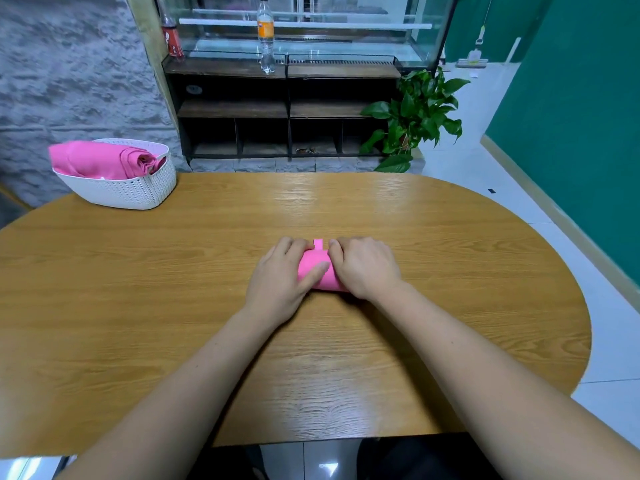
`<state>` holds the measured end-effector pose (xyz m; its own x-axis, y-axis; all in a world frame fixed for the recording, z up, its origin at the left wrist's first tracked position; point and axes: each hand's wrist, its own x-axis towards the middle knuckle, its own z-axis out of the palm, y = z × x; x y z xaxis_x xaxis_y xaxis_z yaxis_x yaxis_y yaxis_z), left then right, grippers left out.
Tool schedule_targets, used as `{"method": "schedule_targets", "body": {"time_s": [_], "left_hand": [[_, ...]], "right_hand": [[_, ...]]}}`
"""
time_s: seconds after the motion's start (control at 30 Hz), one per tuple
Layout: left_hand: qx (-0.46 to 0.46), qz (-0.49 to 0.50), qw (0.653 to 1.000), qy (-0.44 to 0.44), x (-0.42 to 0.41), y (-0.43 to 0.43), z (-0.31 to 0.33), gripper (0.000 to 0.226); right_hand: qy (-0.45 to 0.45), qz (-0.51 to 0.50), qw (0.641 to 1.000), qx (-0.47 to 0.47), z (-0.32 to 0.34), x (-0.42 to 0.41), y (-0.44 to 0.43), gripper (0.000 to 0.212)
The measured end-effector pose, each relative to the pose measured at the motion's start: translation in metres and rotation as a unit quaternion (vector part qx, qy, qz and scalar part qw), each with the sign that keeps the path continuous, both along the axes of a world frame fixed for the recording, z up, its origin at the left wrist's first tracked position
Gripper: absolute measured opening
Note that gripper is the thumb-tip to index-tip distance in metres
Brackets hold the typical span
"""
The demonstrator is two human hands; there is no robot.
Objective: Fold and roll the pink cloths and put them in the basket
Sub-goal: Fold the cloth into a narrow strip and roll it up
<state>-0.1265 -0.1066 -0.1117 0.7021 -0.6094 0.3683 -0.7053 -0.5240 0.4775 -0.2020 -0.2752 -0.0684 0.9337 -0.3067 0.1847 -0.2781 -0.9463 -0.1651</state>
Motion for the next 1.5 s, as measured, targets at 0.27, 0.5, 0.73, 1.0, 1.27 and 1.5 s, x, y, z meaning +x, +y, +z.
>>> {"method": "schedule_targets", "body": {"time_s": [0.27,0.5,0.73,1.0,1.27,1.5], "left_hand": [[-0.067,-0.042,0.990,0.117,0.013,0.010,-0.003,0.097],[-0.122,-0.018,0.970,0.210,0.017,0.015,0.002,0.081],[-0.235,-0.064,0.927,0.286,0.017,-0.001,0.017,0.104],[-0.275,-0.088,0.906,0.309,0.010,-0.015,0.035,0.104],[-0.229,-0.096,0.951,0.186,0.005,0.000,0.037,0.024],[-0.127,-0.072,0.989,0.014,0.014,0.010,0.038,0.019]], "right_hand": [[-0.010,-0.013,0.999,0.035,-0.009,0.009,-0.010,0.056],[-0.090,0.123,0.988,0.021,-0.027,-0.022,-0.015,0.073],[-0.094,0.045,0.989,0.105,-0.032,-0.021,-0.015,0.089],[-0.156,-0.087,0.914,0.364,-0.026,-0.031,-0.006,0.058],[-0.199,-0.092,0.787,0.576,-0.034,-0.039,-0.005,0.057],[-0.185,-0.103,0.772,0.599,-0.027,-0.039,-0.004,0.051]]}}
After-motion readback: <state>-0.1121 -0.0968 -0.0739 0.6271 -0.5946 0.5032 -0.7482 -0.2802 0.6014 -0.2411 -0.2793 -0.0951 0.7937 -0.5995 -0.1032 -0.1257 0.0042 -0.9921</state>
